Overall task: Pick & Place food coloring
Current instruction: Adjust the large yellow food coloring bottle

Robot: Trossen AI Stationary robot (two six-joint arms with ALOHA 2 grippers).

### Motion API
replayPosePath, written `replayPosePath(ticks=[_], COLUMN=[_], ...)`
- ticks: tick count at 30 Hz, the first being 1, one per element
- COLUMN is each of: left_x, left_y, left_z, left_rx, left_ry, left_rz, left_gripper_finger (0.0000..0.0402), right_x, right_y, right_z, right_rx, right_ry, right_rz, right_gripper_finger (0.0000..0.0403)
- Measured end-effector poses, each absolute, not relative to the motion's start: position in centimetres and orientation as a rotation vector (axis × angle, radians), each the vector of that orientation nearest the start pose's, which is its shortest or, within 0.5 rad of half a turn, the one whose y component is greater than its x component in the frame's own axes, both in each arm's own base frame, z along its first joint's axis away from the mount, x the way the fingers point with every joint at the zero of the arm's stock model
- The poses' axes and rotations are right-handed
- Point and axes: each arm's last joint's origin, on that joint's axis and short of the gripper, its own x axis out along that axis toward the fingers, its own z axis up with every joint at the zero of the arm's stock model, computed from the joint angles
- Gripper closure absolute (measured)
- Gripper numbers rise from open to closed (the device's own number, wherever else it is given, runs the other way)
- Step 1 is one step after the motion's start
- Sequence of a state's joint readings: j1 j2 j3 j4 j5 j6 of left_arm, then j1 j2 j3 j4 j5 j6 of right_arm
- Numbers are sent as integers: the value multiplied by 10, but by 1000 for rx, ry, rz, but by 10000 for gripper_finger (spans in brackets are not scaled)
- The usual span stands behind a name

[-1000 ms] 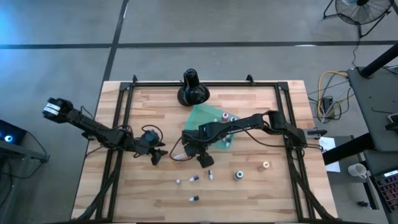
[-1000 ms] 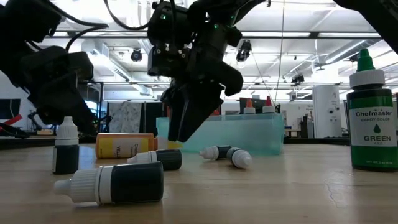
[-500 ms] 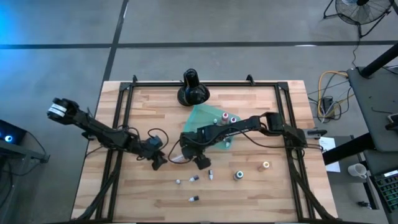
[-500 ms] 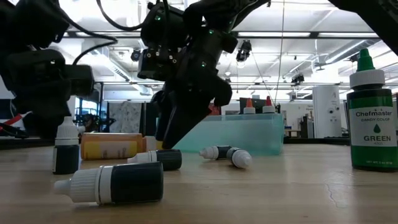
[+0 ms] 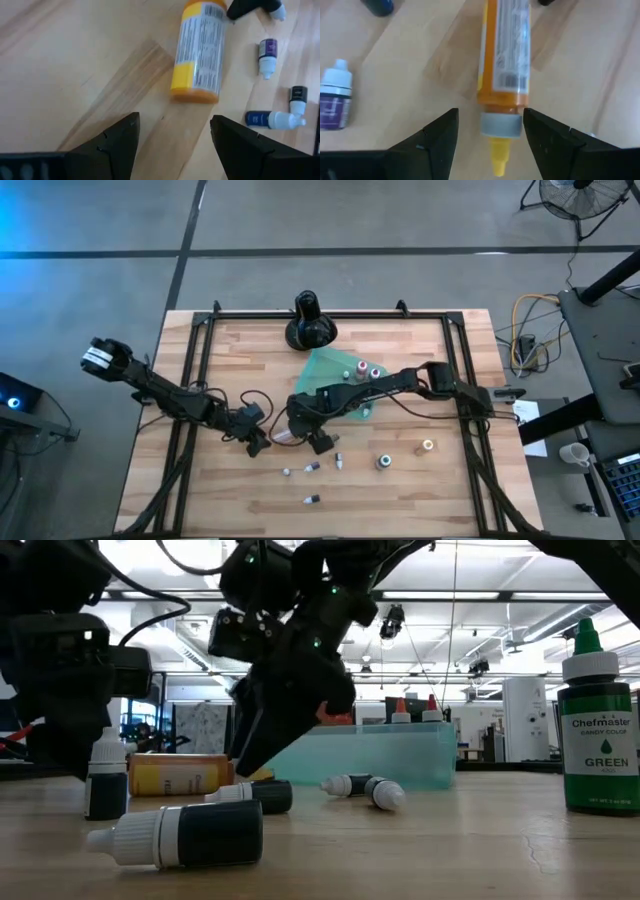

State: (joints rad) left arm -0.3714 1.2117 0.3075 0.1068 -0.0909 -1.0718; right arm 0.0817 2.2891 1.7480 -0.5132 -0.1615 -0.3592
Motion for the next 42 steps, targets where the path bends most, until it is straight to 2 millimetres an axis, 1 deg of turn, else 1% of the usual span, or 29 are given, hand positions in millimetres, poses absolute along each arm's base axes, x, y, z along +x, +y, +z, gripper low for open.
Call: replayPosePath(ticks=[5, 8, 16, 21, 23, 26, 30, 33, 35, 36, 38, 40, 41, 42], left_x=[188, 192, 194, 194, 194, 192, 188, 184, 183, 182, 181, 181, 181, 181], left_y=[-70, -71, -72, -72, -72, -71, -69, -67, -66, -65, -64, -63, -62, -62], left_z=[123, 123, 123, 123, 124, 128, 135, 141, 144, 146, 147, 148, 148, 148], left_rx=[-829, -828, -822, -818, -820, -805, -807, -801, -780, -771, -760, -751, -747, -742], left_ry=[808, 806, 807, 802, 798, 791, 784, 766, 742, 728, 705, 689, 681, 673], left_rz=[178, 178, 182, 187, 185, 176, 173, 179, 192, 200, 219, 240, 250, 262], left_gripper_finger=[179, 179, 179, 179, 179, 179, 179, 179, 179, 179, 179, 179, 179, 179], right_x=[480, 480, 481, 480, 476, 470, 464, 458, 453, 448, 437, 424, 417, 415], right_y=[45, 44, 44, 44, 41, 34, 15, 2, -5, -9, -18, -28, -34, -39], right_z=[132, 132, 132, 133, 137, 153, 190, 228, 257, 272, 293, 307, 310, 310], right_rx=[-238, -210, -230, -232, -233, -230, -227, -191, -147, -116, -38, 47, 84, 109], right_ry=[1042, 1045, 1033, 1046, 1072, 1110, 1184, 1231, 1244, 1258, 1312, 1401, 1458, 1481], right_rz=[404, 387, 398, 400, 394, 377, 315, 270, 234, 212, 157, 83, 31, -33], right_gripper_finger=[190, 199, 246, 291, 295, 295, 294, 284, 283, 284, 291, 294, 294, 294])
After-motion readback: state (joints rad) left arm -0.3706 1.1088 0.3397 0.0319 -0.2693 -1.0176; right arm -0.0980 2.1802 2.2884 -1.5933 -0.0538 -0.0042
